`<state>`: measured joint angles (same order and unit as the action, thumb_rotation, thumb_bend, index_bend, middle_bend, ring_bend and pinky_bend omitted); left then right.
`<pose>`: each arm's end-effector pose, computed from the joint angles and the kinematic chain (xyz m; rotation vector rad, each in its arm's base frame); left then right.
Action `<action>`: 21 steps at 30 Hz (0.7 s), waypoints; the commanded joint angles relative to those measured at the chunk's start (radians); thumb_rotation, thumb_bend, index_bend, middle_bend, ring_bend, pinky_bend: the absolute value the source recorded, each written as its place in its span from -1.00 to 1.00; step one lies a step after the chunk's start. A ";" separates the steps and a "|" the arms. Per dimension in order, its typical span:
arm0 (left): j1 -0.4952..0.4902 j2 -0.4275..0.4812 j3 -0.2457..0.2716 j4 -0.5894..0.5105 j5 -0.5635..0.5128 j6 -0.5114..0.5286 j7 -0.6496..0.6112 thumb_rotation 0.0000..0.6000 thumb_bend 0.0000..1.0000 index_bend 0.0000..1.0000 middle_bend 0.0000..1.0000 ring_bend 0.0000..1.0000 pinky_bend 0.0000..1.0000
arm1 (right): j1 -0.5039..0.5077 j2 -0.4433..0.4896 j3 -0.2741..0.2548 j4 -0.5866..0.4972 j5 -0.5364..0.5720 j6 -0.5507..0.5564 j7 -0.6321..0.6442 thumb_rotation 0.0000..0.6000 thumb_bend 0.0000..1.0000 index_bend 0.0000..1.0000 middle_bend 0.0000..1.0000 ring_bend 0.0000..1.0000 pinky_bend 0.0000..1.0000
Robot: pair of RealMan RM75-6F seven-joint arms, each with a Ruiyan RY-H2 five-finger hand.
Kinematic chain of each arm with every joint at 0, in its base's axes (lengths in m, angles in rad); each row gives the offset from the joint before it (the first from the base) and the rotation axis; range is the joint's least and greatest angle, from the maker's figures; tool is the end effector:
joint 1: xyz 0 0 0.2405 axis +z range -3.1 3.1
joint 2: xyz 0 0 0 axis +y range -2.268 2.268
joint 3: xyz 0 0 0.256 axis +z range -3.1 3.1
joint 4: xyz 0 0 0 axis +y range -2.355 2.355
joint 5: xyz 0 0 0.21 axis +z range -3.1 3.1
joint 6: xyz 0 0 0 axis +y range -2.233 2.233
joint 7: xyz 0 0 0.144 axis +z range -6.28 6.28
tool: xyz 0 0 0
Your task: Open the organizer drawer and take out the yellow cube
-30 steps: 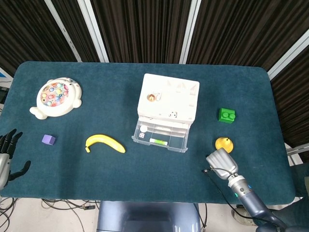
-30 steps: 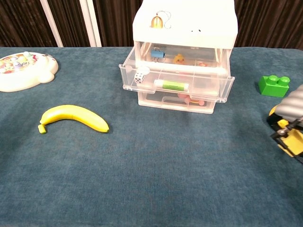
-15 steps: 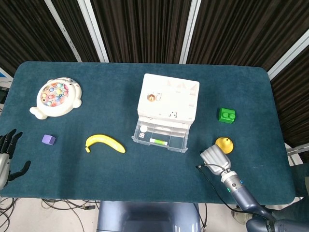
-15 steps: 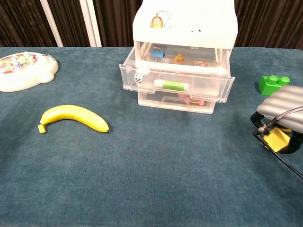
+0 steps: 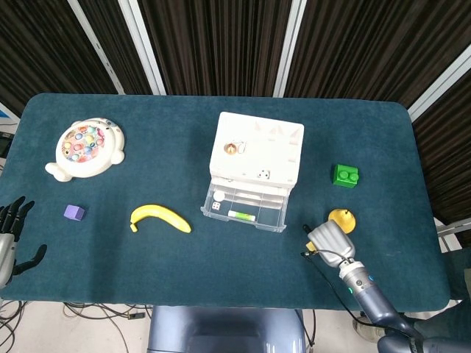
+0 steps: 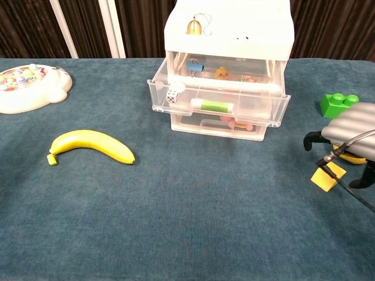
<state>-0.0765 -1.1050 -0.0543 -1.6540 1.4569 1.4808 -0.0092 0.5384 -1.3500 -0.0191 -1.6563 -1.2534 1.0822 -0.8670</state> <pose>-0.3107 0.1787 0.1619 -1.3320 -0.9549 -0.9097 -0.2216 -0.2668 0.0247 2.0169 -0.4133 0.4403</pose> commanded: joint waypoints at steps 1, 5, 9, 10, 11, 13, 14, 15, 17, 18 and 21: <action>0.000 0.000 0.000 0.001 0.000 0.001 0.000 1.00 -0.39 -0.90 -1.00 -1.00 -1.00 | -0.014 0.050 0.014 -0.046 0.019 0.033 0.005 1.00 -0.74 -0.42 0.93 0.93 1.00; 0.000 -0.001 0.001 0.002 0.002 0.001 0.000 1.00 -0.39 -0.90 -1.00 -1.00 -1.00 | -0.033 0.160 0.041 -0.126 0.066 0.068 0.034 1.00 -0.74 -0.43 0.74 0.78 0.83; 0.001 -0.002 0.001 0.000 0.006 0.005 0.001 1.00 -0.39 -0.90 -1.00 -1.00 -1.00 | -0.075 0.277 0.092 -0.195 0.095 0.134 0.165 1.00 -0.74 -0.48 0.25 0.47 0.48; 0.001 -0.002 0.000 0.000 0.007 0.006 0.002 1.00 -0.39 -0.90 -1.00 -1.00 -1.00 | -0.085 0.295 0.101 -0.207 0.097 0.144 0.206 1.00 -0.74 -0.49 0.15 0.40 0.41; 0.001 -0.002 0.000 -0.001 0.008 0.008 0.002 1.00 -0.39 -0.90 -1.00 -1.00 -1.00 | -0.097 0.312 0.111 -0.218 0.098 0.156 0.252 1.00 -0.74 -0.50 0.02 0.30 0.31; 0.001 -0.004 -0.002 -0.001 0.009 0.011 0.004 1.00 -0.39 -0.90 -1.00 -1.00 -1.00 | -0.124 0.343 0.122 -0.225 0.086 0.187 0.328 1.00 -0.74 -0.54 -0.21 0.10 0.12; 0.000 -0.005 -0.001 -0.001 0.010 0.011 0.005 1.00 -0.39 -0.90 -1.00 -1.00 -1.00 | -0.143 0.358 0.119 -0.223 0.066 0.207 0.367 1.00 -0.74 -0.56 -0.32 -0.01 0.02; 0.001 -0.005 -0.001 -0.001 0.010 0.011 0.007 1.00 -0.39 -0.90 -1.00 -1.00 -1.00 | -0.162 0.367 0.114 -0.219 0.041 0.229 0.403 1.00 -0.74 -0.58 -0.40 -0.09 -0.06; 0.000 -0.006 0.000 -0.001 0.013 0.012 0.010 1.00 -0.39 -0.90 -1.00 -1.00 -1.00 | -0.194 0.366 0.106 -0.205 0.005 0.267 0.464 1.00 -0.75 -0.65 -0.54 -0.25 -0.20; 0.001 -0.006 0.000 -0.001 0.014 0.013 0.012 1.00 -0.39 -0.90 -1.00 -1.00 -1.00 | -0.214 0.361 0.099 -0.194 -0.013 0.289 0.499 1.00 -0.75 -0.68 -0.60 -0.31 -0.25; 0.002 -0.006 0.000 0.000 0.017 0.018 0.015 1.00 -0.39 -0.90 -1.00 -1.00 -1.00 | -0.265 0.349 0.080 -0.163 -0.045 0.340 0.568 1.00 -0.77 -0.72 -0.69 -0.39 -0.32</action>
<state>-0.0748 -1.1113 -0.0542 -1.6543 1.4734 1.4983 0.0054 0.3282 -1.0055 0.0744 -1.8431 -1.2575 1.3660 -0.3628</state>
